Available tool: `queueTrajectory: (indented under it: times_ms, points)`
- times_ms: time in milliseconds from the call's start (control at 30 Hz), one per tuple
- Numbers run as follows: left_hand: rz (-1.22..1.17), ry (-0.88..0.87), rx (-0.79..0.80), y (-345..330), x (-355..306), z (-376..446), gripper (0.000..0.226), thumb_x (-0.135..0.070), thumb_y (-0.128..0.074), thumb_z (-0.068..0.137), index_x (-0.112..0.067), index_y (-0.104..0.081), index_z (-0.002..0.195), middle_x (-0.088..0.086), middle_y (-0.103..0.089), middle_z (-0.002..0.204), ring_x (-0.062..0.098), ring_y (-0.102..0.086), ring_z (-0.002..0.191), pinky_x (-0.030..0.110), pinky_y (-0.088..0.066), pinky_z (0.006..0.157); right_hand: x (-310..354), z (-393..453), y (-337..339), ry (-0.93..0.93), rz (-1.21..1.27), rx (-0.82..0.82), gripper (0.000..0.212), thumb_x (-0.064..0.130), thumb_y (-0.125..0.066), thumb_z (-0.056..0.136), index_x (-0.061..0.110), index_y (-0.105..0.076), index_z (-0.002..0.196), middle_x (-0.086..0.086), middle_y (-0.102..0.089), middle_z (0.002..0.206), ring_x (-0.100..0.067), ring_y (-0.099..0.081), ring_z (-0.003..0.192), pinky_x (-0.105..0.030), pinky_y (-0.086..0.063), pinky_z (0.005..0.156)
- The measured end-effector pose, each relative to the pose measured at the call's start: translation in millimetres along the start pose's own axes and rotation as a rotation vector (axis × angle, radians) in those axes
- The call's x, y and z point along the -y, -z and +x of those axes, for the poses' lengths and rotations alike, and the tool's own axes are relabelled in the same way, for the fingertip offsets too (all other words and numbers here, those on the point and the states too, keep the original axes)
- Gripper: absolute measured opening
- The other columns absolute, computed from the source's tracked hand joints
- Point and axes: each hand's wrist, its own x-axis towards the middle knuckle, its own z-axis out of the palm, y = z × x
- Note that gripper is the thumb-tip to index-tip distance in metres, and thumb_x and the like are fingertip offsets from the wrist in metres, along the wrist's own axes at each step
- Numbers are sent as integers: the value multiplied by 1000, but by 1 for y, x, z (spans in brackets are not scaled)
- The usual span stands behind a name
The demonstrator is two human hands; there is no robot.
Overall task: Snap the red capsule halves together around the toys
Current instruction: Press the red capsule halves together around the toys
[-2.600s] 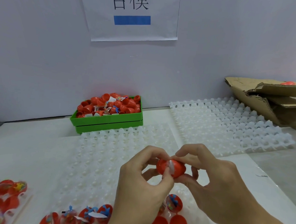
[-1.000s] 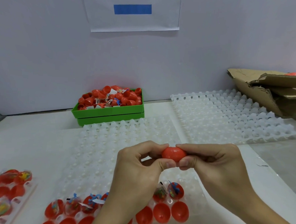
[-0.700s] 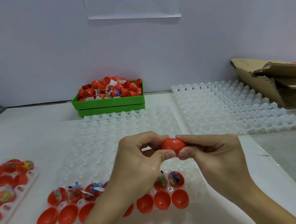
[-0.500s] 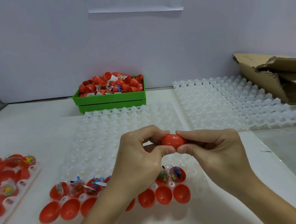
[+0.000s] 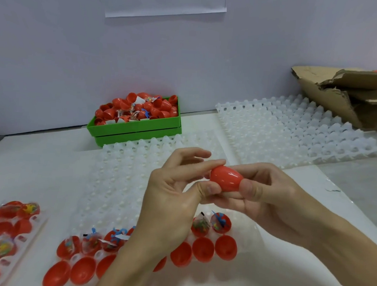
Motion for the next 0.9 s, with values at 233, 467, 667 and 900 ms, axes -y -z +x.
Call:
queueTrajectory:
  times_ms: [233,467,667,900]
  points:
    - [14,95,62,-5,-4,-5,37,-41,-75,78,-27,-73,113,-14,-75,106,5,-68,108,28,-53,97,-10,2,-4,99,-101,-192,40,6,-70,74,-8,-69,112,-30,-69,111,-40,-67,108,-32,-55,91]
    - [32,0,-17,-9,-6,-8,27,-17,-67,80,-27,-76,103,-14,-77,94,4,-72,95,15,-54,80,-13,4,-14,256,-247,-257,51,42,-90,56,19,-80,101,-12,-77,97,-28,-74,95,-28,-57,83]
    - [19,-22,-31,-11,-7,-9,27,-10,-64,80,-22,-77,100,-11,-78,89,5,-73,85,13,-55,72,-8,3,-20,308,-317,-211,42,35,-83,63,22,-78,103,-6,-78,96,-23,-75,92,-25,-58,79]
    - [-98,11,50,-7,-10,-4,32,-13,-70,83,-12,-71,115,-4,-75,108,10,-69,107,17,-53,87,0,2,-16,254,-380,-280,48,3,-80,69,17,-73,114,-10,-77,100,-26,-74,95,-24,-57,79]
